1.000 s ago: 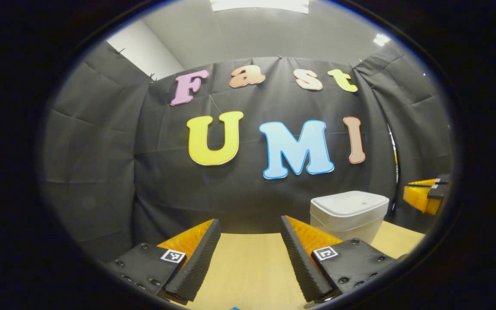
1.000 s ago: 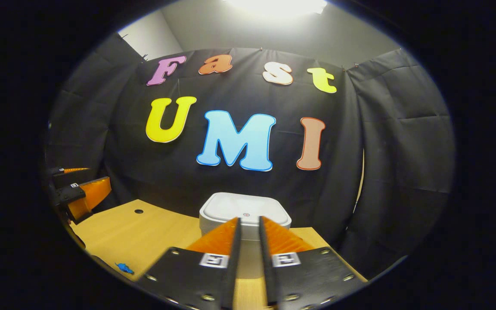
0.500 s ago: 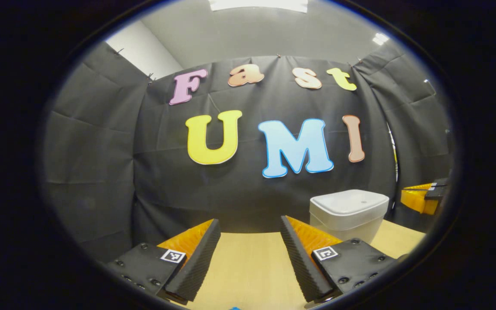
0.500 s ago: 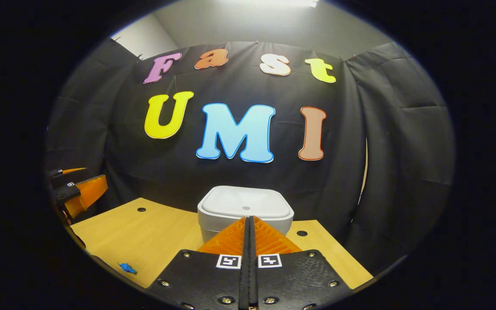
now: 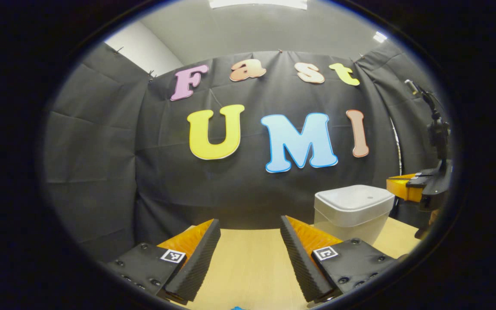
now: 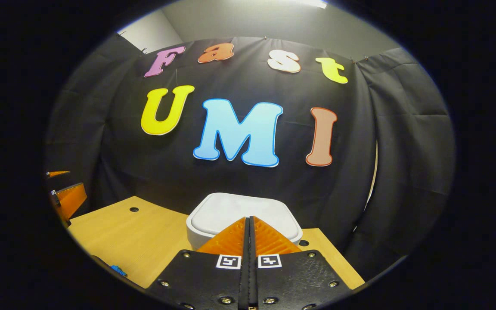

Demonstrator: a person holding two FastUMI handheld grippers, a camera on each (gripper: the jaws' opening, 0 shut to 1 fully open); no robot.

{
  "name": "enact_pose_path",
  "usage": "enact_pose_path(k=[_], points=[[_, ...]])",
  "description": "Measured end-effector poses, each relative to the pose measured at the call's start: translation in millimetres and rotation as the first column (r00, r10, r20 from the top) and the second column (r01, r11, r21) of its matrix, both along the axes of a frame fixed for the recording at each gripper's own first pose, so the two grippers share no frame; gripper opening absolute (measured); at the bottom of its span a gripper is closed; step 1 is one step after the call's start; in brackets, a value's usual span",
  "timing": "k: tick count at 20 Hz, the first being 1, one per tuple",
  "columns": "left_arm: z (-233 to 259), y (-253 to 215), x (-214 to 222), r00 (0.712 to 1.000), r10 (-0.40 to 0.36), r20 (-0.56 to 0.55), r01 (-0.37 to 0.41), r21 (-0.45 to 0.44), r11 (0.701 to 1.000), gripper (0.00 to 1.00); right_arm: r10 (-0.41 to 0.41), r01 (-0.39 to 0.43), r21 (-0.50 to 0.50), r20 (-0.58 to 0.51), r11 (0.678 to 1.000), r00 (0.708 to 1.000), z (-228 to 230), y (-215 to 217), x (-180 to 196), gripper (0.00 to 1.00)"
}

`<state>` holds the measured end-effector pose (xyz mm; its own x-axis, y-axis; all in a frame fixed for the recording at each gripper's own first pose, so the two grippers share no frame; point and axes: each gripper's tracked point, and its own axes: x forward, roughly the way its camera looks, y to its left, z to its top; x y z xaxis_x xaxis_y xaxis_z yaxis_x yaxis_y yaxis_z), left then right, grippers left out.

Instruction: Press the lid of the desktop garbage bin to open it, pick up the crumpled paper on the desktop and throw it into the bin, then pick up the pop can on the desktop and drop it into the bin, and finally close the garbage bin lid.

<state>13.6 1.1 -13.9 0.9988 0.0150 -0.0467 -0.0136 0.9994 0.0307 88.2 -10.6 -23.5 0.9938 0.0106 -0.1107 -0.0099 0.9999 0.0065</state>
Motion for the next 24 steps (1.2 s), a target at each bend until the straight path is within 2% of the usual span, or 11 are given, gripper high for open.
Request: enact_pose_path(k=[7,15,19,21,24], points=[[-8.8,1.8,18.0,1.0,0.016,-0.024,-0.016,-0.01,1.0,0.94,0.014,-0.012,0.03,-0.079,0.999,0.997,-18.9,2.5,29.4,0.0],[-12.7,-0.2,29.2,0.999,0.022,-0.034,-0.022,-0.01,1.0,0.94,0.029,-0.028,0.013,-0.15,1.0,0.988,-35.3,2.4,30.1,0.0],[-9.5,-5.7,30.3,1.0,0.013,-0.028,-0.014,-0.016,1.0,0.94,0.042,-0.032,0.073,-0.146,0.997,0.988,-35.1,1.9,35.4,0.0],[-5.9,-6.9,27.4,1.0,0.009,-0.021,-0.01,-0.016,1.0,0.94,0.043,-0.034,0.07,-0.14,0.997,0.989,-31.0,2.1,36.4,0.0],[-1.9,-5.4,21.4,1.0,0.014,-0.015,-0.014,-0.011,1.0,0.94,0.049,-0.039,0.105,-0.089,0.994,0.995,-15.7,2.1,36.1,0.0]])
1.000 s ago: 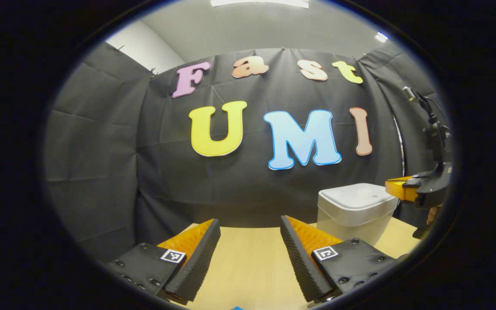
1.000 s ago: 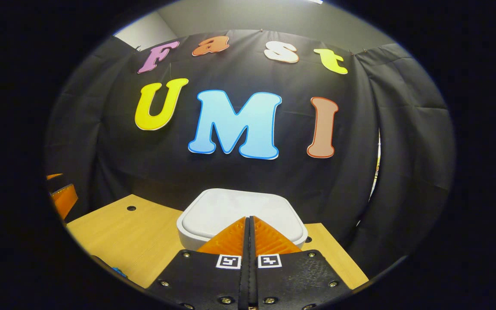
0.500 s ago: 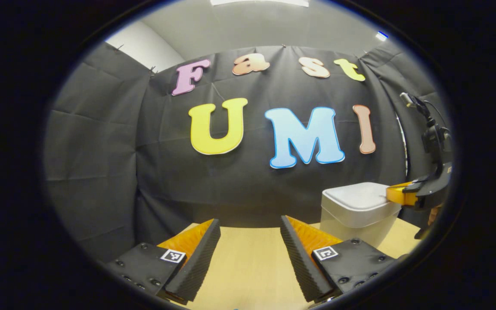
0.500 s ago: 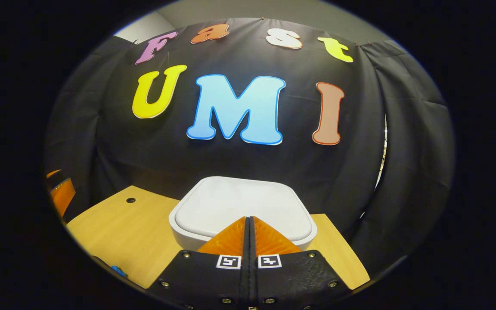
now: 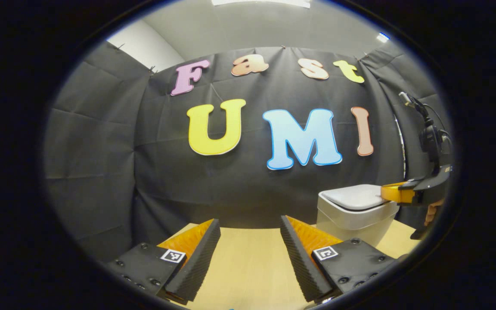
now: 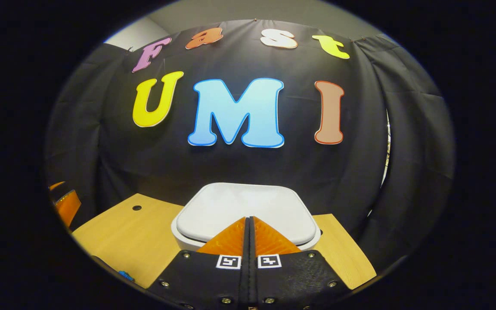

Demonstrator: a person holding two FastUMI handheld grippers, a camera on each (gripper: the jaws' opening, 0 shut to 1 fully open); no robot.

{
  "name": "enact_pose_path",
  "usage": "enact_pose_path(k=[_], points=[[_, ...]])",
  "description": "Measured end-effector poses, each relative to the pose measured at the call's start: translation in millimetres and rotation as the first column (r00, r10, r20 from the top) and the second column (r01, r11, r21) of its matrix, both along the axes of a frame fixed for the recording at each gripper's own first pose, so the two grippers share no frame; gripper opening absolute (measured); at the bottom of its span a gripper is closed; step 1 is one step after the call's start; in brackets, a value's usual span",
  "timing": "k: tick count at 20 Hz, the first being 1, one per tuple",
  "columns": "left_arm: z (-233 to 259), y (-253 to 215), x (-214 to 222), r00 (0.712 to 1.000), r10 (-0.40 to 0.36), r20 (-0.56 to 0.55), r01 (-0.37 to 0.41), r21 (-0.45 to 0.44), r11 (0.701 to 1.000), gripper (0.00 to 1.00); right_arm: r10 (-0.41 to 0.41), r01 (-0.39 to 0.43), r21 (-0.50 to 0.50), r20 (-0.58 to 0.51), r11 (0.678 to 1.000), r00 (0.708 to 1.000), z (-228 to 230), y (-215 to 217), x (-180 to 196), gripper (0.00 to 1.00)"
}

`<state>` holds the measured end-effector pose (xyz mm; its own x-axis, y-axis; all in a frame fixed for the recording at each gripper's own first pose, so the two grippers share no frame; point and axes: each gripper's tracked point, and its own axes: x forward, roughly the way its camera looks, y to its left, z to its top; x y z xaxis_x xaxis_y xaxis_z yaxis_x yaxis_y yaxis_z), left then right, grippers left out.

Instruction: Press the lid of the desktop garbage bin to open it, pick up the crumpled paper on the desktop and throw it into the bin, then pick up the pop can on the desktop and drop it into the bin, and finally close the garbage bin lid.

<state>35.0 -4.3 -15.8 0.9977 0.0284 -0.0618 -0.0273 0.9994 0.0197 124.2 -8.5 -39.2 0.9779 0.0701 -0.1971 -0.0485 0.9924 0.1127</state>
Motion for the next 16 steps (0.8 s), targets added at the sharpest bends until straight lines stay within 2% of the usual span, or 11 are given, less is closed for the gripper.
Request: enact_pose_path(k=[5,10,16], points=[[4.4,3.7,-12.3,1.0,0.022,0.007,-0.022,-0.003,1.0,0.94,-0.006,0.006,-0.002,0.085,1.0,0.996,33.7,-5.9,-2.3,0.0],[11.0,5.5,-24.0,0.999,0.047,0.022,-0.047,-0.015,0.999,0.94,0.003,-0.001,-0.017,0.125,1.0,0.992,45.5,-7.8,-13.1,0.0],[15.5,1.4,-45.7,0.996,0.081,0.039,-0.08,-0.02,0.997,0.94,0.032,-0.029,-0.019,0.186,0.999,0.982,61.0,-10.1,-44.9,0.0]])
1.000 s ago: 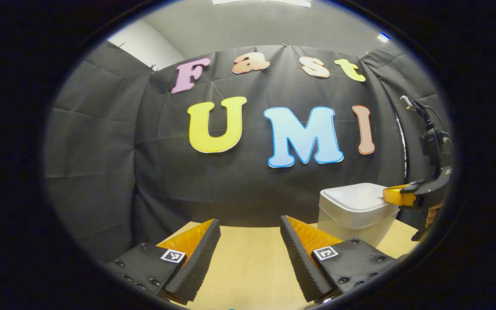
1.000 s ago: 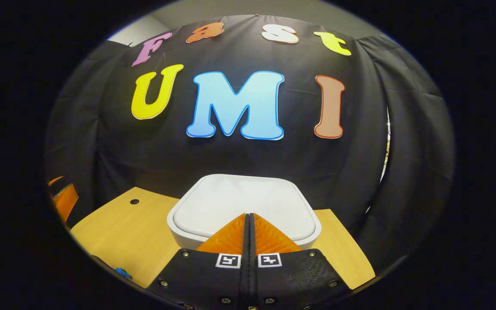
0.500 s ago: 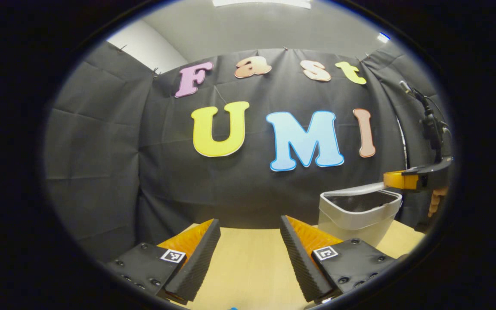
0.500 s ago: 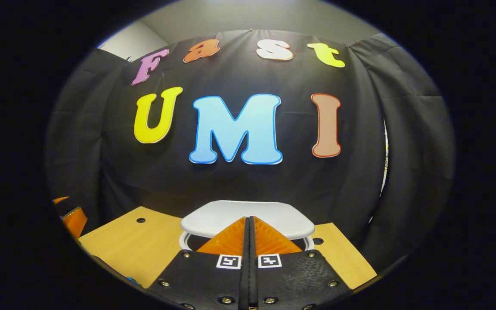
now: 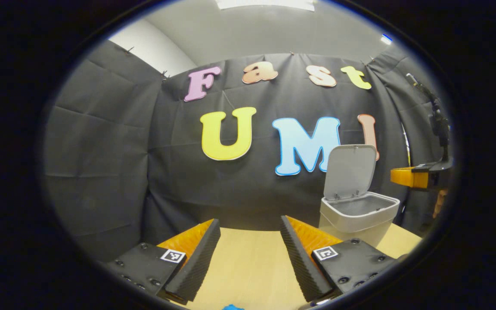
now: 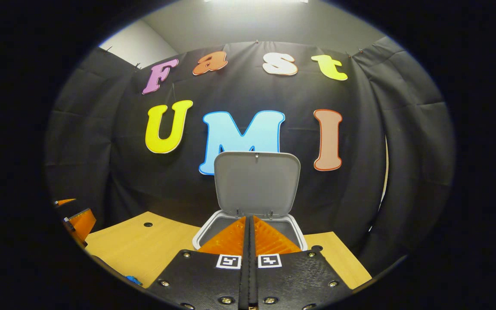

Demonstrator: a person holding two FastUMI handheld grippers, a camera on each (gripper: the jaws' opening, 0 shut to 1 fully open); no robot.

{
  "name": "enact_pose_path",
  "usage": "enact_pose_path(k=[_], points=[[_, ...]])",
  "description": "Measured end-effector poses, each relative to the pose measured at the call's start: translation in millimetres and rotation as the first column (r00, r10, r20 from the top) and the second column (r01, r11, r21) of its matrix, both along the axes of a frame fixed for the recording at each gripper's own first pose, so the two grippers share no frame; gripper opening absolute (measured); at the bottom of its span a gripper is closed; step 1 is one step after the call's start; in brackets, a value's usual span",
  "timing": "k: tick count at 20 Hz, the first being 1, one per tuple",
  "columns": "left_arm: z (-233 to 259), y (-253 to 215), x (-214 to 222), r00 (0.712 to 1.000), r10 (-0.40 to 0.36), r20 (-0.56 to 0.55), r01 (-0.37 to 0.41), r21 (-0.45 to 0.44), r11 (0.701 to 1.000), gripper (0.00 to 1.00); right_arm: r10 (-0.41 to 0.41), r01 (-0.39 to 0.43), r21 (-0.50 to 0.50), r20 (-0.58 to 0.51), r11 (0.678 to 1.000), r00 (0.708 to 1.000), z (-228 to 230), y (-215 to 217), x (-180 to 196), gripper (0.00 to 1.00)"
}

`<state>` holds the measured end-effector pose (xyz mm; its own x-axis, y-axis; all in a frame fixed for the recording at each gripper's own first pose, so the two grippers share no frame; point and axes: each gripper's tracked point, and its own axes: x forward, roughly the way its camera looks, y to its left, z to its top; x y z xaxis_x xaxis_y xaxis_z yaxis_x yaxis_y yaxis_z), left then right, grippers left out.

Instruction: Press the lid of the desktop garbage bin to open it, pick up the crumpled paper on the desktop and throw it into the bin, then pick up the pop can on the desktop and drop it into the bin, and finally close the garbage bin lid.

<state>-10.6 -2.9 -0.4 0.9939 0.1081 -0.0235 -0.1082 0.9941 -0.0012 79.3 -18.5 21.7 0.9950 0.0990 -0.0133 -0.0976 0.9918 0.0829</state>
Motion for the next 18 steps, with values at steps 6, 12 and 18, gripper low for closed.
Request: enact_pose_path(k=[6,12,18], points=[[-10.1,7.9,-32.0,0.999,0.046,-0.026,-0.046,-0.021,0.999,0.94,-0.003,0.004,-0.013,0.036,1.0,0.999,5.7,-14.8,-36.7,0.0],[-22.5,23.0,-44.8,0.999,0.032,-0.04,-0.033,-0.016,0.999,0.94,-0.078,0.076,0.032,0.064,0.997,0.995,10.9,-26.9,-67.0,0.02],[-49.0,33.1,-44.3,0.995,-0.048,-0.085,0.048,-0.01,0.999,0.94,-0.168,0.166,0.054,0.039,0.985,0.985,3.2,-25.1,-91.9,0.21]])
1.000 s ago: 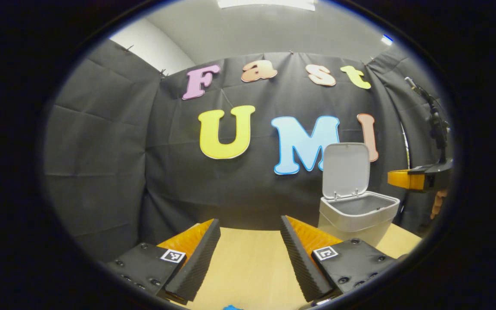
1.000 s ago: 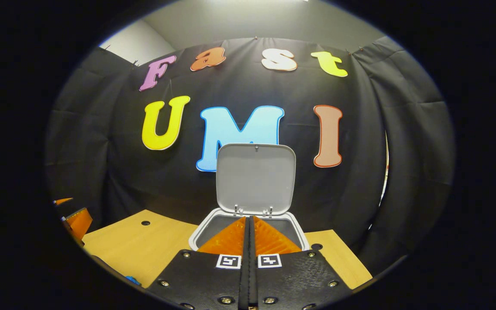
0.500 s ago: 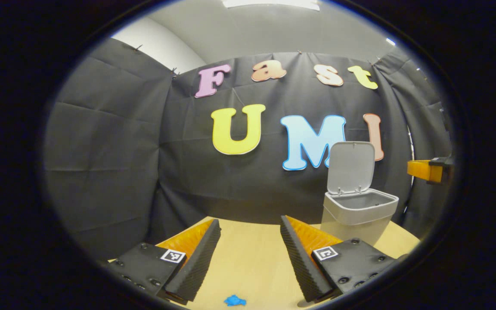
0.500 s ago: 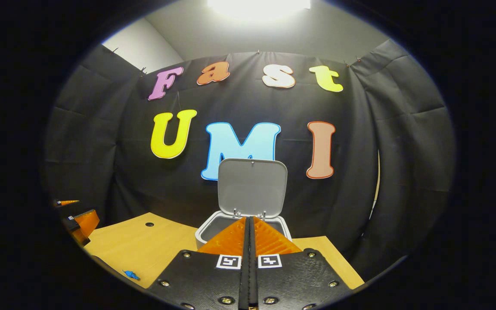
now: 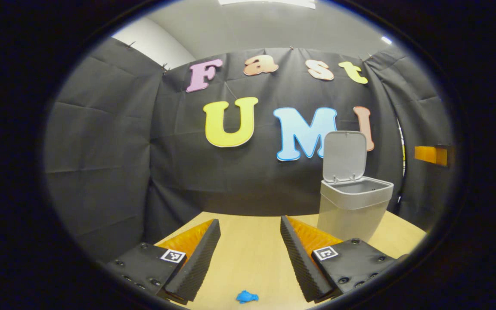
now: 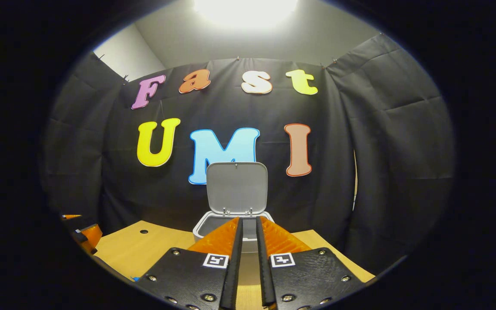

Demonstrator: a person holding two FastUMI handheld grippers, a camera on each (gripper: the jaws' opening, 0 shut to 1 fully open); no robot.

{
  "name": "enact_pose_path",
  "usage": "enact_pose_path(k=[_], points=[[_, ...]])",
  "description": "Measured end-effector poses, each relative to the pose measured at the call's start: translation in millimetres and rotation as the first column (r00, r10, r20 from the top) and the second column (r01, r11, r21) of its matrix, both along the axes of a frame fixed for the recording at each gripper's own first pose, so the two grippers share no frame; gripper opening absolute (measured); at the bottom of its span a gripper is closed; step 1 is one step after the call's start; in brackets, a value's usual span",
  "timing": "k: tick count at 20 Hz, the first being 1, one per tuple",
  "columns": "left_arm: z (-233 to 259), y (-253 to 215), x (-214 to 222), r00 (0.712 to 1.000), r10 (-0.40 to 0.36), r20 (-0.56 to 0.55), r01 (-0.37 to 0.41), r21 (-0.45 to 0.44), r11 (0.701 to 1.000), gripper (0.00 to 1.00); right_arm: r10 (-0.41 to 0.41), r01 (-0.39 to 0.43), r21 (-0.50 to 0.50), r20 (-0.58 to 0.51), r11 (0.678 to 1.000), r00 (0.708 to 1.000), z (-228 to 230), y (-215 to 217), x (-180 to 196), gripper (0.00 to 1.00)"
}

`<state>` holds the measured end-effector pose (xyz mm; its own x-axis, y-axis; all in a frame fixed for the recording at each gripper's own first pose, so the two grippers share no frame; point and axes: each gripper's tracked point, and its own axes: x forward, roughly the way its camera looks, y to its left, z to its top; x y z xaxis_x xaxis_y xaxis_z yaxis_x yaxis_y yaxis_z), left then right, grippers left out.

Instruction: Press the lid of the desktop garbage bin to open it, pick up the crumpled paper on the desktop and throw it into the bin, then pick up the pop can on the desktop and drop it into the bin, and finally close the garbage bin lid.

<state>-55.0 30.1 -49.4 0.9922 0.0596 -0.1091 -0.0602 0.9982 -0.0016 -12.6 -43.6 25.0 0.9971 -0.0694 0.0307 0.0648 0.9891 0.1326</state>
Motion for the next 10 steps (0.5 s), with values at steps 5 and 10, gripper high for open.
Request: enact_pose_path(k=[5,10], points=[[-38.9,2.1,-4.2,0.995,-0.071,-0.066,0.069,-0.028,0.997,0.9,-0.062,0.061,-0.051,-0.013,0.997,0.998,-2.9,7.2,-20.5,0.38],[-87.7,12.5,-4.7,0.982,-0.117,-0.148,0.114,-0.029,0.993,0.96,-0.07,0.067,-0.057,-0.04,0.996,0.997,-4.4,33.5,-31.2,0.57]])
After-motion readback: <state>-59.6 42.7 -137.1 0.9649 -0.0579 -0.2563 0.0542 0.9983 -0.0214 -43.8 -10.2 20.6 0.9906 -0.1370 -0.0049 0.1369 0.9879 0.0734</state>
